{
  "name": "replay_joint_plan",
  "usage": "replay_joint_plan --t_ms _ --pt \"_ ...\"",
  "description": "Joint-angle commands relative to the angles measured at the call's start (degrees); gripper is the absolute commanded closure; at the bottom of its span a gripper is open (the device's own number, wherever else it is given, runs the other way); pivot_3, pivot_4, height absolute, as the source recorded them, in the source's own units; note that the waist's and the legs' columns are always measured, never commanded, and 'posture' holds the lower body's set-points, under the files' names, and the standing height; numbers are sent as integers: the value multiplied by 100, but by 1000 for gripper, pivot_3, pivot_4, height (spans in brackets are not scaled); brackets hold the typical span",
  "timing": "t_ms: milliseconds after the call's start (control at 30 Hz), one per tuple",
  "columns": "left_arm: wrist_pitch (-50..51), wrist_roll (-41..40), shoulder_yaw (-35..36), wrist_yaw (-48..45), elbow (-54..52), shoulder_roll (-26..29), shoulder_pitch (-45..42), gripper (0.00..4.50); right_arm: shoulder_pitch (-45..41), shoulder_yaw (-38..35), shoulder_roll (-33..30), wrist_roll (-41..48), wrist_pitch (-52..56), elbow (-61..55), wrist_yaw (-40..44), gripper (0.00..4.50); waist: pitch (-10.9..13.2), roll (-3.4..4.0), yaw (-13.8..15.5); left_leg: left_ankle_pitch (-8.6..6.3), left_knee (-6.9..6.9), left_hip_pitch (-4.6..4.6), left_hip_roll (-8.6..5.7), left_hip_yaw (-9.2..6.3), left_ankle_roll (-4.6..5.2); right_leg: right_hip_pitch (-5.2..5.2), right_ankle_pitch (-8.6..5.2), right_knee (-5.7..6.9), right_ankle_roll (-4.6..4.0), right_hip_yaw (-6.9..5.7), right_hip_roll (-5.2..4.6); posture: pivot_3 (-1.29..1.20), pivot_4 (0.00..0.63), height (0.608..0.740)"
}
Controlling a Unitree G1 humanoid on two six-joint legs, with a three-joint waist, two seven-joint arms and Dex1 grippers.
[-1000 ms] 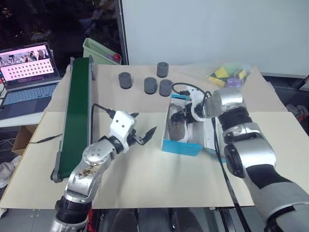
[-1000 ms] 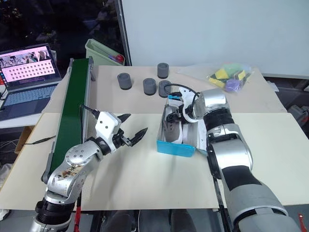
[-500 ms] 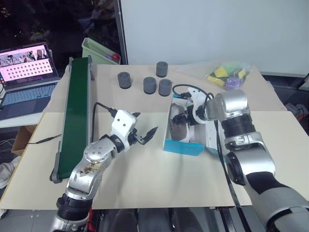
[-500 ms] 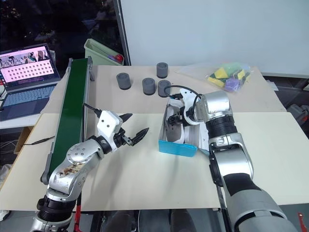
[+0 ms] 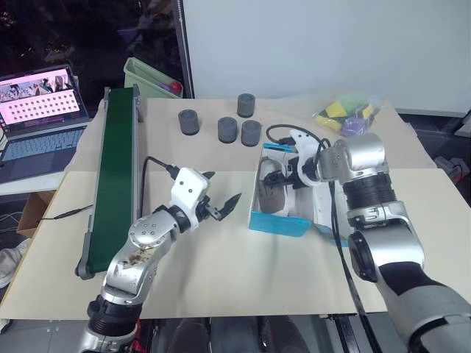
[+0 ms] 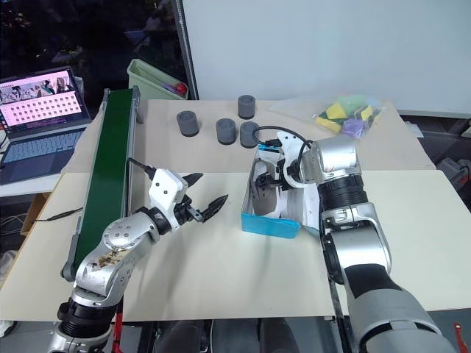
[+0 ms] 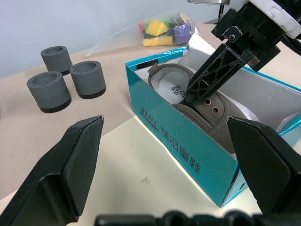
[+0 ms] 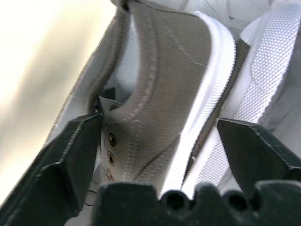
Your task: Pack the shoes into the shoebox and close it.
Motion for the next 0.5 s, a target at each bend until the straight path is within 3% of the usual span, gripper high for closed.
replay_joint_plan --t_ms 33,500 --pt "-146 -2 25 -28 -107 6 -5 0 -134 -125 -102 26 -9 -168 -42 61 0 0 0 0 0 0 0 0 0 0 0 0 0 0 0 0 150 729" --pt "-167 -25 39 -74 -81 11 -38 0 -127 -399 -681 536 450 -1525 273 61 2 1 -7 0 0 0 0 0 0 0 0 0 0 0 0 0 150 729"
